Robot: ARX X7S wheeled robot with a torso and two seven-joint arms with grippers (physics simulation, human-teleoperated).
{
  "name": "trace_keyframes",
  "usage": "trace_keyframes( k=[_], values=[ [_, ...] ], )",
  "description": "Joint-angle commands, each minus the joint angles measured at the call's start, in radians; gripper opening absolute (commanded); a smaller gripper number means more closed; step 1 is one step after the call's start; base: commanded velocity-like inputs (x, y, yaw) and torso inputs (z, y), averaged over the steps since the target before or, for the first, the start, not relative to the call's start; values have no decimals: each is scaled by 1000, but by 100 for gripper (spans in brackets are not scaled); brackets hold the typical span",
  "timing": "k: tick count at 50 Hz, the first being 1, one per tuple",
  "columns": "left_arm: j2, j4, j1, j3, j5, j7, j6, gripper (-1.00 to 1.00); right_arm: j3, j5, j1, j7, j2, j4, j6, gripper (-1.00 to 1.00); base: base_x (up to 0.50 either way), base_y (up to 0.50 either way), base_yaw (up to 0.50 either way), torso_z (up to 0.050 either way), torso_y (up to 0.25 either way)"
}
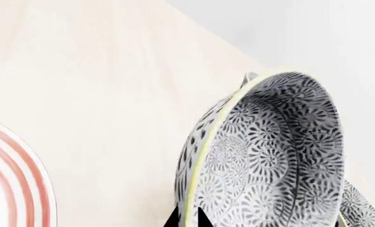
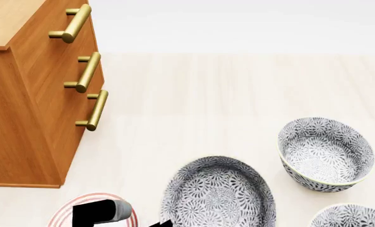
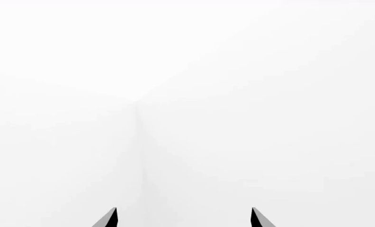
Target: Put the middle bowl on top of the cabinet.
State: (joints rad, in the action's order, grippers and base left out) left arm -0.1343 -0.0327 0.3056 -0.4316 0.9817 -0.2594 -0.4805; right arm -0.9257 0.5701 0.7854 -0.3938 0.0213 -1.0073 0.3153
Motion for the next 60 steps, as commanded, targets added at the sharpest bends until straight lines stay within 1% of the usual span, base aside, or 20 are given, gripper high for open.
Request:
trace_keyframes(
  k=[1,6,29,42,46,53,60],
  values=[
    [21,25,-8,20,-25,17,12,-100,-27,-10,-2,36,-20,33,12,100,0,0,0,0,0],
    [17,14,-14,21,-16,19,20,-100,-30,-6,-2,38,-20,34,15,100,0,0,0,2,39],
    [-9,-60,-19,-10,-38,-3,44,-100,-21,-10,-2,35,-20,31,21,100,0,0,0,20,250],
    [-22,-101,-21,-18,-24,-12,44,-100,-17,-14,-2,31,-20,28,20,100,0,0,0,23,250],
    [-37,-153,-30,-31,-52,-17,62,-100,-13,-20,-3,31,-19,27,20,100,0,0,0,24,250],
    [-78,-320,-45,-41,-52,-64,49,-100,-18,-13,-2,34,-20,25,21,100,0,0,0,27,250],
    [-95,-383,-43,-42,-53,-85,45,-100,-27,-5,-1,37,-20,22,20,100,0,0,0,27,250]
  ],
)
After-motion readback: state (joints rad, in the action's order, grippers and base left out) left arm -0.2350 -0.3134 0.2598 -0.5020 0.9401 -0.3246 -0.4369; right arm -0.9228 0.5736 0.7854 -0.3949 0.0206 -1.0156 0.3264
